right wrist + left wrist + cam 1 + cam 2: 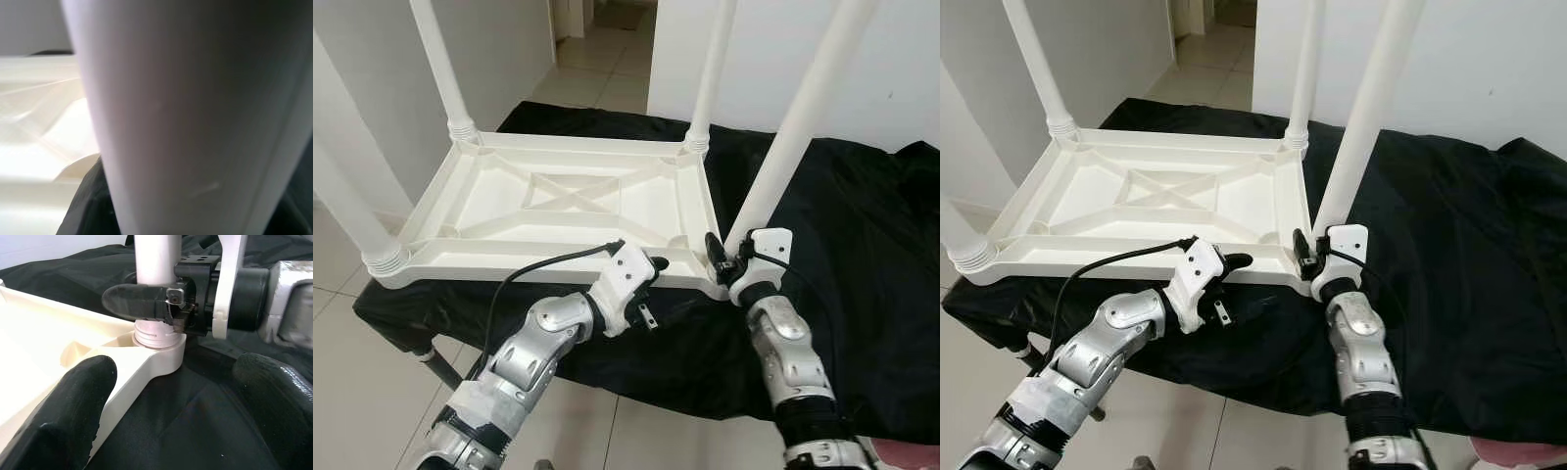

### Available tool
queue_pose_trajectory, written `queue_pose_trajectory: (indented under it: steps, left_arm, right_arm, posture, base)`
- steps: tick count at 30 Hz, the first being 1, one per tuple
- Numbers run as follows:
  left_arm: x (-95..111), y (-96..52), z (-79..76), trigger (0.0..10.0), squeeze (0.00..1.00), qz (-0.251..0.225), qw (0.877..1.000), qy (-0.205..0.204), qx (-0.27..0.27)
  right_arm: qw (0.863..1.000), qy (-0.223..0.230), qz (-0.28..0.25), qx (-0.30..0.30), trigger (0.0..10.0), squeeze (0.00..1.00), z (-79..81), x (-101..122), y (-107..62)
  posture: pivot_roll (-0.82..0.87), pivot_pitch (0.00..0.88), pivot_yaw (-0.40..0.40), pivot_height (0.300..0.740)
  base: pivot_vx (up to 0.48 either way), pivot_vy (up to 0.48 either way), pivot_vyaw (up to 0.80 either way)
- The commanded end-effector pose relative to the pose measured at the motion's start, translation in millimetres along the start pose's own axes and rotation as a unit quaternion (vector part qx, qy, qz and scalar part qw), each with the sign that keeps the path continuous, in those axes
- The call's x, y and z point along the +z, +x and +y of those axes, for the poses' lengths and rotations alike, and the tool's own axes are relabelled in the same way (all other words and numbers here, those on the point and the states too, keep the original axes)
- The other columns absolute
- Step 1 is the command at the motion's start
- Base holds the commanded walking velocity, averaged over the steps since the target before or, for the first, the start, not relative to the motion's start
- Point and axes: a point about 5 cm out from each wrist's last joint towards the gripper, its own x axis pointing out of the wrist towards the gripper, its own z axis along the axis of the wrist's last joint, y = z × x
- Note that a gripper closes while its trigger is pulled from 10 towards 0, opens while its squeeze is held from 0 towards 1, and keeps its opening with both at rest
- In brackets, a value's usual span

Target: Building children table

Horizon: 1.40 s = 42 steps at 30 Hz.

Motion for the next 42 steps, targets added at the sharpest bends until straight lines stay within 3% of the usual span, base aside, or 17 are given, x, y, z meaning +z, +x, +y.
queue_pose_trajectory:
  steps: [1,4,5,10,21,22,31,34,35,37,40,42]
  left_arm:
    - [1,2.1,-6.1,10.0,0.0,0.002,0.998,0.006,-0.055]
    - [1,2.4,-6.6,10.0,0.0,0.001,0.998,0.006,-0.056]
    - [1,3.0,-6.8,10.0,0.0,0.001,0.998,0.006,-0.056]
    - [1,4.1,-8.1,10.0,0.0,-0.001,0.998,0.006,-0.057]
    - [1,4.1,-9.9,10.0,0.0,0.0,0.998,0.005,-0.059]
    - [0,4.1,-10.5,10.0,0.0,0.0,0.998,0.005,-0.059]
    - [-1,3.9,-12.1,10.0,0.0,0.001,0.998,0.005,-0.06]
    - [-2,3.7,-13.0,10.0,0.0,0.002,0.998,0.006,-0.062]
    - [-2,3.5,-13.1,10.0,0.0,0.003,0.998,0.006,-0.063]
    - [-2,3.2,-13.3,10.0,0.0,0.003,0.998,0.006,-0.063]
    - [-2,2.8,-13.0,10.0,0.0,0.003,0.998,0.006,-0.063]
    - [-1,3.3,-13.0,10.0,0.0,0.003,0.998,0.006,-0.063]
  right_arm:
    - [0.998,0.012,0.017,-0.056,10.0,0.0,-11.0,-5,-3.9]
    - [0.995,0.019,0.018,-0.099,10.0,0.0,-3.4,-5,-8.2]
    - [0.993,0.032,0.02,-0.116,10.0,0.0,9.1,-6,-11.1]
    - [0.996,0.04,0.031,-0.079,10.0,0.0,32.7,-6,-11.3]
    - [0.996,0.015,0.012,-0.085,10.0,0.0,25.6,1,-15.1]
    - [0.997,0.013,0.003,-0.081,10.0,1.0,23.4,3,-15.5]
    - [0.999,0.026,-0.033,-0.003,10.0,1.0,5.6,10,-21.2]
    - [0.997,0.029,-0.026,0.073,10.0,1.0,1.7,6,-26.4]
    - [0.994,0.021,-0.018,0.107,10.0,0.0,-0.3,3,-27.9]
    - [0.988,0.003,-0.014,0.157,10.0,0.0,-5.0,1,-30.2]
    - [0.984,-0.015,-0.017,0.175,10.0,0.0,-9.4,1,-30.3]
    - [0.975,-0.034,-0.01,0.221,10.0,0.0,-14.9,0,-26.8]
  posture:
    - [-0.08,0.0,0.002,0.74]
    - [-0.08,0.0,0.0,0.74]
    - [-0.08,0.0,-0.002,0.74]
    - [-0.08,0.0,-0.002,0.74]
    - [-0.08,0.0,-0.007,0.74]
    - [-0.08,0.0,-0.008,0.74]
    - [-0.08,0.0,-0.012,0.74]
    - [-0.09,0.0,-0.01,0.74]
    - [-0.09,0.0,-0.01,0.74]
    - [-0.09,0.0,-0.01,0.74]
    - [-0.09,0.0,-0.011,0.74]
    - [-0.09,0.0,-0.011,0.74]
  base:
    - [0.0,0.0,0.0]
    - [0.0,0.0,0.0]
    - [0.0,0.0,0.0]
    - [0.0,0.0,0.0]
    - [0.0,0.0,0.0]
    - [0.0,0.0,0.0]
    - [0.0,0.0,0.0]
    - [0.0,0.0,0.0]
    - [0.0,0.0,0.0]
    - [0.0,0.0,0.0]
    - [0.0,0.0,0.0]
    - [0.0,0.0,0.0]
